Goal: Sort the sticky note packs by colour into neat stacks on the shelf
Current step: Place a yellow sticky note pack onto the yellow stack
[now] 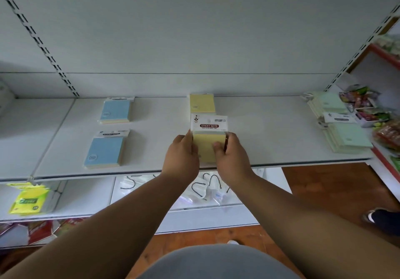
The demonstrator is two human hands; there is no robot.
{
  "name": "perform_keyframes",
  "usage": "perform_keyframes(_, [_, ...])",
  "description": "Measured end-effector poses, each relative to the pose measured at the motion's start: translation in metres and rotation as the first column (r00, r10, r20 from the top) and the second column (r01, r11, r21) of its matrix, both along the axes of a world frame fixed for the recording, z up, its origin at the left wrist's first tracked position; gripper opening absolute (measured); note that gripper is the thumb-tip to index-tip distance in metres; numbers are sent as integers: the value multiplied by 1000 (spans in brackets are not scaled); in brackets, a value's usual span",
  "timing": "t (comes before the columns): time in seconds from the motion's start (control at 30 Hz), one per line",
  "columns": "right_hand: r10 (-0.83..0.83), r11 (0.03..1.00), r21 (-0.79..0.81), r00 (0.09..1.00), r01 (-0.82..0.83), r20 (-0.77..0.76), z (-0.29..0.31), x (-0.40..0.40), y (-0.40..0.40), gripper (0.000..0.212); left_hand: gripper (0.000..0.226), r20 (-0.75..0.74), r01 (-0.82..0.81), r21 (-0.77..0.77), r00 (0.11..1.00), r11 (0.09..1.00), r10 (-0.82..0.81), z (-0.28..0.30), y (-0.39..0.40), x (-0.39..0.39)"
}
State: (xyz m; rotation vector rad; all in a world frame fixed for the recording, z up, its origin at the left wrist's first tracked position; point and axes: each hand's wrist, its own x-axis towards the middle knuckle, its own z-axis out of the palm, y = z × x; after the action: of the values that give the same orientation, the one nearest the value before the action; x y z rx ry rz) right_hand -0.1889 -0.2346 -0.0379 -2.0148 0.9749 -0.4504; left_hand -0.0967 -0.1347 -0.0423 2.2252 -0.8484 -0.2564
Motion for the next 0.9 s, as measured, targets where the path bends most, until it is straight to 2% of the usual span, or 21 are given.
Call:
perform_keyframes(0.1, [-10, 997, -74, 993, 1, -118, 2, 3, -8, 23, 16, -74, -20, 162, 997, 987, 33, 14, -3, 7])
perform_keyframes(0.2, [15, 994, -97, 961, -43, -275, 3, 10, -13, 36, 14, -159, 22, 397, 986, 918, 46, 23, -9, 18])
perform_keyframes(0.3, [-2, 996, -88, 927, -33, -374, 3, 18, -19, 44, 14, -181, 24, 451, 981, 892, 65, 23, -15, 21])
perform_keyframes(0.4, [-18, 997, -76, 925, -11, -381, 5, 22, -25, 42, 20, -174, 4, 390, 982, 921, 69, 20, -14, 21])
perform_keyframes(0.5, [-45, 996, -85, 951, 20, -305, 4, 19, -28, 33, 27, -184, -49, 226, 979, 973, 92, 11, 0, 21])
perform_keyframes(0.6, [25, 985, -165, 981, -58, -193, -3, -2, -25, 33, 51, -75, 36, 108, 997, 994, -28, 0, 23, 13])
perform_keyframes(0.67, [143, 955, -228, 970, -188, -199, -7, -17, -25, 34, 60, 32, 151, 102, 987, 983, -155, -5, 31, 11])
perform_keyframes(0.73, [229, 924, -254, 945, -287, -234, -9, -25, -28, 37, 61, 111, 193, 142, 972, 971, -209, -7, 28, 13])
perform_keyframes(0.9, [277, 919, -229, 938, -322, -209, -11, -24, -33, 35, 50, 89, 134, 167, 985, 977, -150, -5, 18, 16])
